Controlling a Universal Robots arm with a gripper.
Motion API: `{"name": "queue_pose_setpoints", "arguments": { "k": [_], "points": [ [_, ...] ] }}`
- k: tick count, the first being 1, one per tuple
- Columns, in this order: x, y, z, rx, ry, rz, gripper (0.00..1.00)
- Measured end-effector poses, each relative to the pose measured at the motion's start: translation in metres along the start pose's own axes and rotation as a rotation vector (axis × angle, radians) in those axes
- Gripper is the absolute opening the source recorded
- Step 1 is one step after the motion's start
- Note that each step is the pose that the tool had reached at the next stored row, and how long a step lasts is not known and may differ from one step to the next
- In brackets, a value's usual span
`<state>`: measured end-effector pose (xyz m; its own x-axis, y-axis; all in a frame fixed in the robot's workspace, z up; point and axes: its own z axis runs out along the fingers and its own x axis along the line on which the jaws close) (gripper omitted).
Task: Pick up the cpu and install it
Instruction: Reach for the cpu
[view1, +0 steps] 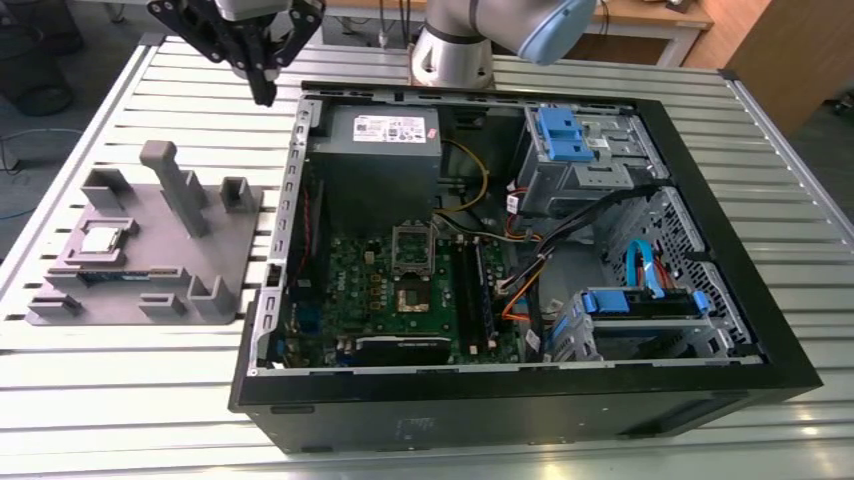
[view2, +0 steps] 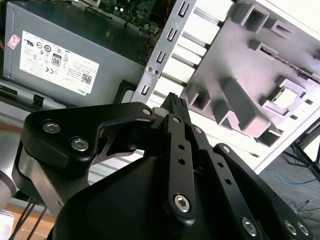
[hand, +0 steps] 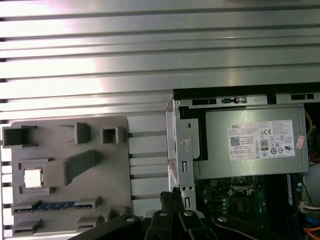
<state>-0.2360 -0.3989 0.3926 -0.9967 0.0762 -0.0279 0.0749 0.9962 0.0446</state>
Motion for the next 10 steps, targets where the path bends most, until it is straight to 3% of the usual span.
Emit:
{"name": "queue_pose_setpoints", "arguments": {
  "k": [10],
  "points": [
    [0.0238,-0.0018,0.0004,0.0,0.0,0.0,0.11]
  ]
}}
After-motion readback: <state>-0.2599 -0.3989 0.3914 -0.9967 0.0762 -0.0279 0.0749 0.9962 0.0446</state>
